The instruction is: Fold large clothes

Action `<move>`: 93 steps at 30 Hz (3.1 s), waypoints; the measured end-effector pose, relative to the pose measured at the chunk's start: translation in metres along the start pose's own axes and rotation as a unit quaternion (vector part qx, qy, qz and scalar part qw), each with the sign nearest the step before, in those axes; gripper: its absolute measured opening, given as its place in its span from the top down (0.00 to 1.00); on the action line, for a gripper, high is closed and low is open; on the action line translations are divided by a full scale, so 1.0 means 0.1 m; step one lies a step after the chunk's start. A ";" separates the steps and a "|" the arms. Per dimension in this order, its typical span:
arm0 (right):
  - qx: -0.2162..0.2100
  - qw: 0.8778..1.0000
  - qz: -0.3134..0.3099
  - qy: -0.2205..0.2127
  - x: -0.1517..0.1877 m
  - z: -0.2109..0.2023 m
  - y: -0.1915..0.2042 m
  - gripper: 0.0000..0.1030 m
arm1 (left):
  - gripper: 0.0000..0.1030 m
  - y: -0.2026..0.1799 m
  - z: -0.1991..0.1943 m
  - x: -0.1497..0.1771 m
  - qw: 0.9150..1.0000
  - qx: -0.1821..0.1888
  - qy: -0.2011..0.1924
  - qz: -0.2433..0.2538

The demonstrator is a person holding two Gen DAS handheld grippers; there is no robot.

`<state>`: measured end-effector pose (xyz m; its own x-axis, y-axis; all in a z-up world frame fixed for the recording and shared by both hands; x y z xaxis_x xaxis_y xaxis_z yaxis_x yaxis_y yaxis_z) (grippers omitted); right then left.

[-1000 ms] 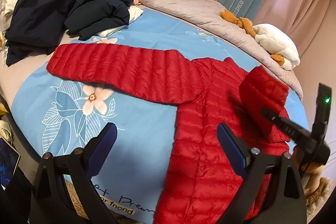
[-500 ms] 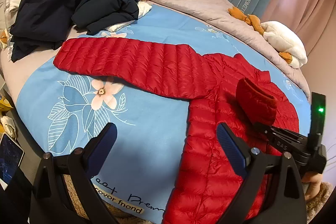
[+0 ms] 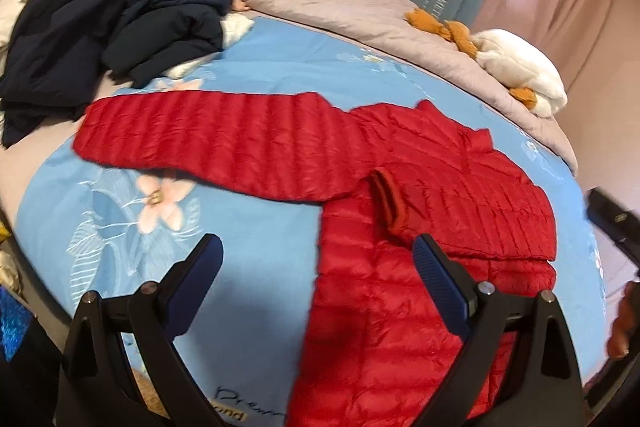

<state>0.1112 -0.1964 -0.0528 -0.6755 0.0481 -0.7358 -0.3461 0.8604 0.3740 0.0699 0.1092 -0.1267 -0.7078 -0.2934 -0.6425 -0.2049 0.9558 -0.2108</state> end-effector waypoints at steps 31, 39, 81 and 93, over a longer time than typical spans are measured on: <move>0.153 0.962 0.217 -0.061 0.91 -0.61 -1.43 0.17 | 0.87 -0.85 1.38 0.07 0.975 0.181 0.106 -0.068; 0.146 0.964 0.216 -0.057 0.90 -0.57 -1.42 0.17 | 0.93 -0.93 0.95 -0.48 0.984 0.172 0.015 -0.038; 0.155 0.973 0.168 -0.035 0.82 -0.42 -1.18 0.17 | 0.42 -0.29 1.19 -0.15 0.997 0.019 0.066 0.027; 0.120 0.988 0.077 -0.067 0.43 -0.55 -0.59 0.17 | 0.08 -0.14 0.11 -0.45 0.999 0.011 -0.037 0.005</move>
<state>0.0673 -0.2732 -0.0754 -0.6099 0.2413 -0.7548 -0.0711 0.9320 0.3554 0.1120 0.1085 -0.1024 -0.6578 -0.2854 -0.6970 -0.1834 0.9583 -0.2192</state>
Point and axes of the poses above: each gripper's, at about its wrist camera, not at the fingertips, and z roughly the way its jaws point, y to its left, x to its underside, the point moved 6 cm from there along z, roughly the way its jaws point, and after that the axes turned 3 degrees about z, right-handed, at the moved point
